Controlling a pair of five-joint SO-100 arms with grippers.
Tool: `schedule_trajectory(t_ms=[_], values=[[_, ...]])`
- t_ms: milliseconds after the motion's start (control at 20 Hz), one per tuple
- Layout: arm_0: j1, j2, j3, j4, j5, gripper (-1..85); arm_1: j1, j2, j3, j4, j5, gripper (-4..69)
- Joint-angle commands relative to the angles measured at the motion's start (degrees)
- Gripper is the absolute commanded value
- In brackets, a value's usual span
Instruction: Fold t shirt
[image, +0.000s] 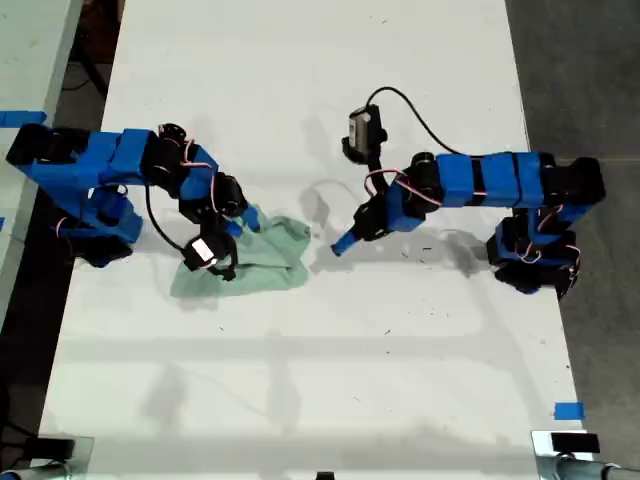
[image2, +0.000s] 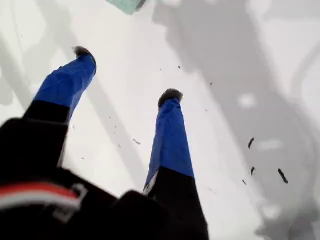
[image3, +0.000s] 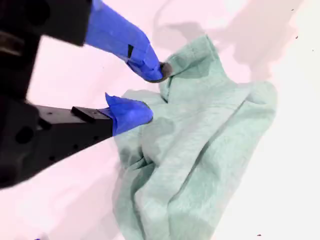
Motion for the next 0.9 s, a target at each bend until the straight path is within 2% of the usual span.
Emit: schedule_trajectory(t_ms=[0, 250, 350, 500, 650, 850], values=[[-0.79, 13.80, 4.48, 1.41, -3.25, 10.0, 1.58, 12.74, 3.69, 2.46, 1.85, 27.1], [1.49, 24.79, 12.22, 2.11, -5.98, 8.8, 1.58, 38.85, 16.87, 13.18, 8.96, 26.2], [2.02, 26.46, 14.15, 2.11, -6.50, 8.9, 0.97, 55.02, 24.87, 15.29, 11.87, 24.7], [2.11, 33.84, 19.16, 2.11, -7.73, 8.3, -3.08, 72.07, 35.77, 15.82, 16.52, 22.5], [4.22, 40.43, 23.91, 2.11, -10.63, 8.0, -6.24, 73.56, 44.56, 14.94, 20.13, 22.4], [6.42, 51.33, 31.11, -0.35, -10.90, 8.2, -7.73, 89.38, 54.58, 13.71, 20.21, 19.6]])
